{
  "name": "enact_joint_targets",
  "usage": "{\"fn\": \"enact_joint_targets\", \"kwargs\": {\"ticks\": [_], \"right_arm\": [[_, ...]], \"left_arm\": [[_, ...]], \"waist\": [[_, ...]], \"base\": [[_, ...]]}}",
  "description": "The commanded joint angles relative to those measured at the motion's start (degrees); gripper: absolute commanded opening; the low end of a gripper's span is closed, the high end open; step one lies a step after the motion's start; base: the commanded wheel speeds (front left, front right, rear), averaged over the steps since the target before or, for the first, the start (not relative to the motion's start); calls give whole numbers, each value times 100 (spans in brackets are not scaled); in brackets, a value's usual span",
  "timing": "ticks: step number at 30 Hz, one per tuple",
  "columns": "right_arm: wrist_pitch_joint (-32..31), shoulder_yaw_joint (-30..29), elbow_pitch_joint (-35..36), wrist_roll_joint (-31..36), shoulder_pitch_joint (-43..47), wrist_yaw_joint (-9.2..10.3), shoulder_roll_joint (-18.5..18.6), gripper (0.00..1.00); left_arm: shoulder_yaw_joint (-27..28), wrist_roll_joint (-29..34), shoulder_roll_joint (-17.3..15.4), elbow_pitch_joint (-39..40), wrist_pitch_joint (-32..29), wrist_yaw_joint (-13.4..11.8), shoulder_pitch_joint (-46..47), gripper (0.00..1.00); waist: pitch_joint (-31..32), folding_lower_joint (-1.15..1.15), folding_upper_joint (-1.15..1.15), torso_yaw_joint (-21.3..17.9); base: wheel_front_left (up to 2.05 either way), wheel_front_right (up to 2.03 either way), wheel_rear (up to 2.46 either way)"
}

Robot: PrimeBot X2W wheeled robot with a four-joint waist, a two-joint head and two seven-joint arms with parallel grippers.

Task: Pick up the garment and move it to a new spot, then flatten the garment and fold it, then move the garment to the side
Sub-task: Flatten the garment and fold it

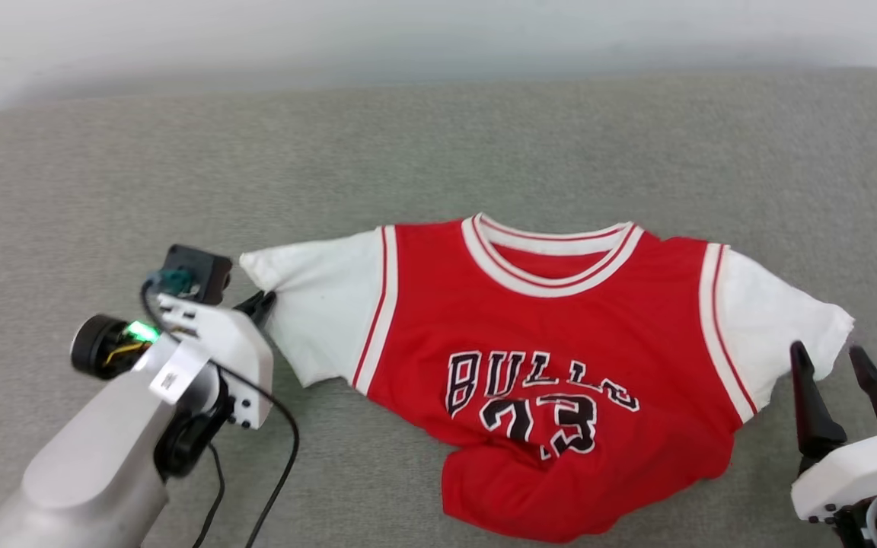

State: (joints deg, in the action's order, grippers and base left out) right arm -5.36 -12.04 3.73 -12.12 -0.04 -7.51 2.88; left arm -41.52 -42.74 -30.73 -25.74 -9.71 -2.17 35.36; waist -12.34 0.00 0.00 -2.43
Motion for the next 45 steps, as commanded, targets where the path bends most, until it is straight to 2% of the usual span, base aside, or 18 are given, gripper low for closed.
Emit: {"fn": "enact_joint_targets", "kwargs": {"ticks": [1, 6, 12, 17, 22, 25, 29, 30, 31, 33, 38, 42, 43, 45], "right_arm": [[-134, -83, -93, -70, -72, 4, 0, 100], [-1067, -485, -453, -165, -373, 4, 12, 100], [-2425, -786, -970, -365, -1061, 4, 402, 100], [-3297, -735, -1419, -384, -1718, 4, 713, 100], [-3786, -646, -1907, -261, -2264, 4, 958, 100], [-4063, -588, -2243, -161, -2377, 4, 994, 100], [-4360, -380, -2630, -205, -2290, 2, 855, 100], [-4432, -332, -2717, -232, -2241, -1, 815, 35], [-4438, -296, -2766, -257, -2212, -6, 785, 0], [-4483, -277, -2824, -311, -2187, -6, 727, 0], [-4303, -432, -2623, -361, -2361, 4, 940, 0], [-4043, -506, -2174, -490, -2517, 5, 1168, 0], [-3853, -387, -1822, -507, -2595, 5, 1265, 0], [-3722, -257, -1607, -520, -2663, 4, 1307, 0]], "left_arm": [[82, -40, -87, 147, 76, -114, -147, 0], [314, -150, -346, 897, 250, -509, -608, 0], [438, -178, -540, 1598, 252, -763, -797, 0], [476, -116, -580, 1946, 281, -812, -637, 0], [507, -72, -592, 2114, 337, -769, -501, 0], [514, -61, -575, 2170, 381, -746, -439, 0], [523, -87, -552, 2166, 449, -704, -439, 0], [526, -108, -551, 2154, 447, -705, -449, 0], [527, -123, -547, 2143, 455, -697, -458, 0], [534, -128, -552, 2121, 486, -691, -476, 0], [577, -203, -551, 2031, 556, -675, -531, 0], [665, -255, -568, 1944, 647, -711, -536, 0], [759, -320, -611, 1825, 691, -688, -443, 0], [840, -351, -636, 1737, 716, -672, -332, 0]], "waist": [[97, 0, 0, 112], [139, 0, 0, 221], [-34, 0, 0, 364], [-324, 0, 0, 514], [-601, 0, 0, 627], [-733, 0, 0, 683], [-823, 0, 0, 713], [-834, 0, 0, 711], [-843, 0, 0, 709], [-832, 0, 0, 696], [-638, 0, 0, 638], [-382, 0, 0, 583], [-178, 0, 0, 527], [-52, 0, 0, 485]], "base": [[0, 0, 0], [0, 0, 0], [0, 0, 0], [0, 0, 0], [0, 0, 0], [0, 0, 0], [0, 0, 0], [0, 0, 0], [0, 0, 0], [0, 0, 0], [0, 0, 0], [0, 0, 0], [0, 0, 0], [0, 0, 0]]}}
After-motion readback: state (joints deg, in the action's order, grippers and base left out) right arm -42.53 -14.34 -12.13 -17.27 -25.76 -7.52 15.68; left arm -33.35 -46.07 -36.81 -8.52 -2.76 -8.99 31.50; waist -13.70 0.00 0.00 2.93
